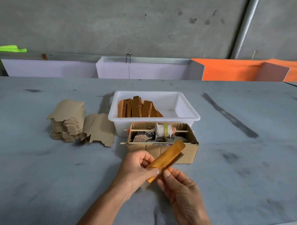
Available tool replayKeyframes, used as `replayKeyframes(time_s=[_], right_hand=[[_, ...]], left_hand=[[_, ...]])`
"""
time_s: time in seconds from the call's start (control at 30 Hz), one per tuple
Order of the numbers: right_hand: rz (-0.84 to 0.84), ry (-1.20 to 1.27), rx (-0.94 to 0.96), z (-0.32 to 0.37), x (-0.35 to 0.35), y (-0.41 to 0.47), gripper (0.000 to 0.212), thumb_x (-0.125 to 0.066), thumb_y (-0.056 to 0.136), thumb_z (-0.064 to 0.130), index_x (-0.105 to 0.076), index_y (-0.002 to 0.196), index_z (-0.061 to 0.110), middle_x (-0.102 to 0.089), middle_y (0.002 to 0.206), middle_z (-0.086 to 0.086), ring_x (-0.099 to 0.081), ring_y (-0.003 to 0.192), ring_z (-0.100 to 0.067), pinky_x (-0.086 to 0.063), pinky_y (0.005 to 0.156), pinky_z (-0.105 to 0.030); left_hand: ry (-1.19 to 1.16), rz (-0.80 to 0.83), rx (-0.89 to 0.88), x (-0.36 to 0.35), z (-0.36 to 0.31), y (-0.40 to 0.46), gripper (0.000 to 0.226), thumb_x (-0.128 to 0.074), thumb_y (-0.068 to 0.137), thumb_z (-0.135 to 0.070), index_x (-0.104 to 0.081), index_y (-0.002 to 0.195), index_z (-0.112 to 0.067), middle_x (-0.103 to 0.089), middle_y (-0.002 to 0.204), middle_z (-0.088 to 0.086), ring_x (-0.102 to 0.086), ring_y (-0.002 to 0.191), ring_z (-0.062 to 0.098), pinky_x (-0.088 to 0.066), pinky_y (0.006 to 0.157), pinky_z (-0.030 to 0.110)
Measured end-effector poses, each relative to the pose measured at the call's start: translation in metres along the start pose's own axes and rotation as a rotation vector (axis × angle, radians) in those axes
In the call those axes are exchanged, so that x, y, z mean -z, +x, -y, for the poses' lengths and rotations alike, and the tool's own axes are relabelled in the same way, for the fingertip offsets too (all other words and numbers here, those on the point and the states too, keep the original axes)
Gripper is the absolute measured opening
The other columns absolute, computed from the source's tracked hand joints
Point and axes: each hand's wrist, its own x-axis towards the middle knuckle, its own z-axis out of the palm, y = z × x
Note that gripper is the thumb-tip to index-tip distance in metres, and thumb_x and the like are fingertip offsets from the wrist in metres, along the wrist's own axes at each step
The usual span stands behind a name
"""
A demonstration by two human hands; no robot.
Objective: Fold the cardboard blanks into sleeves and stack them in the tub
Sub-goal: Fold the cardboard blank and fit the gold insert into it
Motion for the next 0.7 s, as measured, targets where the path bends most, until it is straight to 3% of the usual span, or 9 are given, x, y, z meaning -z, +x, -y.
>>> replayKeyframes(time_s=[0.13, 0.27, 0.37, 0.47, 0.57, 0.7], right_hand=[[-0.040, -0.061, -0.018, 0.001, -0.001, 0.001, 0.009, -0.066, 0.067, 0.002, -0.069, 0.072, -0.005, -0.068, 0.071, -0.022, -0.067, 0.057, -0.022, -0.056, 0.047, -0.023], [-0.123, -0.158, 0.053, -0.001, -0.004, 0.004, 0.008, -0.063, 0.083, 0.001, -0.062, 0.075, -0.002, -0.065, 0.062, -0.014, -0.063, 0.051, -0.016, -0.054, 0.047, -0.021], [-0.184, -0.200, 0.086, -0.001, -0.005, 0.005, 0.018, -0.062, 0.086, 0.003, -0.058, 0.068, 0.004, -0.061, 0.055, -0.009, -0.055, 0.048, -0.016, -0.047, 0.049, -0.024], [-0.177, -0.239, 0.084, 0.003, -0.003, 0.004, 0.024, -0.065, 0.082, 0.004, -0.055, 0.061, 0.008, -0.057, 0.051, -0.006, -0.051, 0.047, -0.014, -0.043, 0.046, -0.022], [-0.180, -0.307, 0.127, 0.015, 0.001, 0.004, 0.029, -0.070, 0.079, 0.008, -0.052, 0.056, 0.014, -0.053, 0.051, 0.000, -0.051, 0.051, -0.010, -0.040, 0.049, -0.024], [-0.178, -0.334, 0.158, 0.030, 0.004, 0.003, 0.016, -0.070, 0.078, 0.009, -0.058, 0.067, 0.010, -0.056, 0.056, -0.002, -0.051, 0.049, -0.007, -0.039, 0.044, -0.020]], left_hand=[[0.010, 0.054, -0.015, -0.001, -0.003, -0.001, 0.022, -0.073, 0.072, 0.005, -0.062, 0.071, -0.014, -0.063, 0.065, 0.002, -0.058, 0.062, 0.010, -0.051, 0.061, 0.024], [-0.114, 0.043, 0.020, -0.004, -0.002, -0.003, 0.009, -0.071, 0.079, -0.004, -0.066, 0.079, -0.011, -0.067, 0.069, 0.004, -0.061, 0.064, 0.012, -0.051, 0.060, 0.024], [-0.132, 0.099, 0.070, -0.007, 0.000, -0.006, 0.027, -0.077, 0.072, 0.000, -0.065, 0.093, -0.012, -0.072, 0.086, 0.008, -0.066, 0.072, 0.016, -0.053, 0.062, 0.027], [-0.112, 0.121, 0.093, -0.005, 0.001, -0.006, 0.033, -0.072, 0.073, 0.011, -0.063, 0.093, -0.014, -0.072, 0.082, 0.002, -0.062, 0.059, 0.005, -0.045, 0.049, 0.017], [-0.050, 0.167, 0.102, 0.005, -0.001, -0.004, 0.035, -0.070, 0.074, 0.010, -0.062, 0.095, -0.017, -0.071, 0.086, 0.001, -0.062, 0.058, 0.007, -0.045, 0.049, 0.017], [-0.112, 0.127, 0.065, 0.019, -0.007, -0.002, 0.040, -0.070, 0.073, 0.013, -0.060, 0.103, -0.011, -0.070, 0.084, 0.008, -0.064, 0.060, 0.015, -0.051, 0.055, 0.024]])
